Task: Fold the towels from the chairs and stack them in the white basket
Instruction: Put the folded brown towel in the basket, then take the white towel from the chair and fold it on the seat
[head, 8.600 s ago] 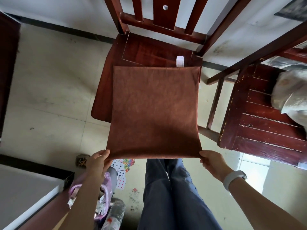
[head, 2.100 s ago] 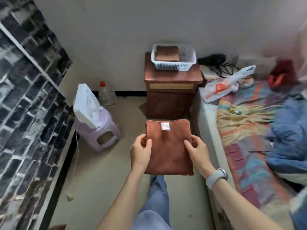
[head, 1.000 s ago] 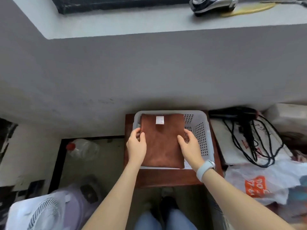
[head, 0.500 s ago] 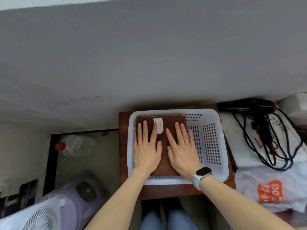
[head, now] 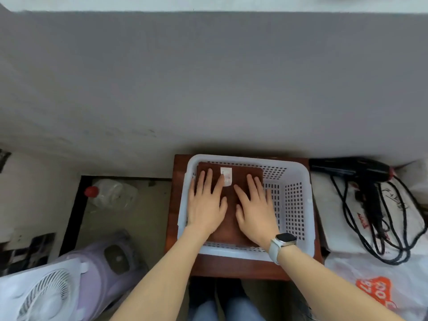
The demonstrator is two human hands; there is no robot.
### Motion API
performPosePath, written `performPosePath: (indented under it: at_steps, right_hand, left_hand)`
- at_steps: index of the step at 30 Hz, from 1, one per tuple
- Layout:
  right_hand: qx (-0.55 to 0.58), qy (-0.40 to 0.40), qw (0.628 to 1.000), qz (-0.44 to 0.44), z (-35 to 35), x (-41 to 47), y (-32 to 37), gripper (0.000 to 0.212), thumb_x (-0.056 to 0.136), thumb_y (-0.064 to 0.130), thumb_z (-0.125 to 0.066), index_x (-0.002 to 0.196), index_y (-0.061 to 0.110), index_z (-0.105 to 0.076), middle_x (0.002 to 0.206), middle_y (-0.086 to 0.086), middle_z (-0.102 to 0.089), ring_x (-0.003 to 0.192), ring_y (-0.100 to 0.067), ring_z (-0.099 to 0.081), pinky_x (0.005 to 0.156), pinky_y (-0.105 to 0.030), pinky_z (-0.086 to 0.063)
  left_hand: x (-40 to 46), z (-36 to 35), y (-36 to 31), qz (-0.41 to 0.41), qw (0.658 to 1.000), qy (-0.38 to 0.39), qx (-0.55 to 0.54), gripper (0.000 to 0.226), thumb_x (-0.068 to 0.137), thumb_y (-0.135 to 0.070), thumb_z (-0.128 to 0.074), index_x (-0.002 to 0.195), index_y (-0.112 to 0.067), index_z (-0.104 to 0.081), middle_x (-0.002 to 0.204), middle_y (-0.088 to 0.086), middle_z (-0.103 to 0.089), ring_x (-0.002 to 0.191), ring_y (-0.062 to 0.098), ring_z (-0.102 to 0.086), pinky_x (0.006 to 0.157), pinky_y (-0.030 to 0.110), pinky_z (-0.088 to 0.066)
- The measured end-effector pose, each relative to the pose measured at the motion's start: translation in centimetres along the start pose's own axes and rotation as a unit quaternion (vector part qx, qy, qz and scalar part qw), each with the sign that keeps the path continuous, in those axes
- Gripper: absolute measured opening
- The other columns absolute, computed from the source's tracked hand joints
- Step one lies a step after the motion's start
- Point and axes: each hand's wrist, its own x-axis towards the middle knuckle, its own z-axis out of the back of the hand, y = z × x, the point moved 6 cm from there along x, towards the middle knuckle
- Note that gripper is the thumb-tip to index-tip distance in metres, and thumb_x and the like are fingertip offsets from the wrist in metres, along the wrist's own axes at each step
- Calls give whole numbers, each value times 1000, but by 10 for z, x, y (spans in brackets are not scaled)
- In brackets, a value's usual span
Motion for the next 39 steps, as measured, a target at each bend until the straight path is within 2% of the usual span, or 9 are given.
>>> performPosePath:
  at_steps: [2, 5, 10, 15, 18, 23, 28, 33, 39]
  right_hand:
    - [24, -33, 999, -6, 23, -4, 6, 51, 81, 29, -28, 117, 13, -60, 131, -17, -54, 125, -36, -47, 103, -58, -33]
    - [82, -79, 993, 33, 53, -17, 30, 37, 86, 19, -40, 117, 11, -59, 119, -11, -61, 115, -30, -54, 100, -48, -41]
    - [121, 49, 978, 164, 49, -50, 112, 36, 93, 17, -39, 126, 16, -51, 119, -4, -60, 109, -20, -55, 91, -30, -44]
    - [93, 128, 941, 298, 8, -132, 221, 36, 91, 17, -38, 125, 17, -51, 124, -1, -58, 115, -19, -54, 97, -32, -43]
    - [50, 187, 905, 380, -32, -215, 284, 30, 90, 15, -40, 115, 13, -55, 115, -7, -60, 110, -26, -55, 90, -34, -42]
    - [16, 272, 831, 485, -104, -403, 355, 15, 90, 14, -42, 94, 9, -56, 101, -15, -62, 97, -34, -56, 68, -27, -29]
    - [-16, 348, 752, 560, -167, -587, 383, 30, 92, 17, -42, 117, 17, -58, 120, -3, -63, 111, -24, -57, 89, -28, -42]
    - [-82, 394, 663, 632, -214, -720, 406, 31, 93, 18, -41, 119, 17, -58, 122, -3, -62, 112, -24, -56, 92, -28, -42]
    - [-138, 420, 598, 669, -276, -812, 441, 29, 94, 17, -39, 114, 15, -60, 117, -3, -65, 106, -26, -59, 89, -31, -45]
  left_hand:
    - [-11, 20, 4, 30, 995, -39, -83, 41, 85, -23, -50, 124, -13, -55, 136, 11, -50, 132, 26, -40, 111, 44, -23]
    - [-44, 57, 21, 97, 978, -108, -149, 37, 87, -27, -46, 121, -13, -58, 129, 5, -56, 126, 22, -47, 109, 42, -28]
    - [-140, 92, 81, 239, 936, -148, -210, 31, 92, -26, -48, 118, -14, -59, 121, 3, -60, 115, 21, -52, 101, 36, -37]
    - [-304, 98, 147, 388, 872, -197, -222, 34, 89, -27, -47, 113, -8, -62, 116, 10, -63, 110, 28, -56, 95, 34, -40]
    - [-436, 91, 163, 476, 808, -243, -247, 44, 81, -32, -44, 107, -5, -65, 109, 13, -65, 104, 30, -59, 90, 30, -39]
    - [-666, 61, 144, 577, 723, -313, -216, 28, 90, -21, -52, 115, -12, -61, 119, 7, -61, 114, 25, -54, 95, 30, -39]
    - [-870, 20, 98, 672, 608, -366, -209, 28, 87, -19, -56, 110, -5, -63, 111, 12, -65, 107, 29, -58, 93, 33, -42]
    - [-1009, -21, 47, 749, 466, -418, -218, 23, 85, -16, -57, 104, -6, -66, 105, 12, -68, 101, 29, -62, 86, 36, -47]
    - [-1093, -72, 50, 786, 388, -418, -239, 28, 90, -18, -50, 114, -10, -62, 118, 6, -63, 113, 21, -56, 97, 31, -40]
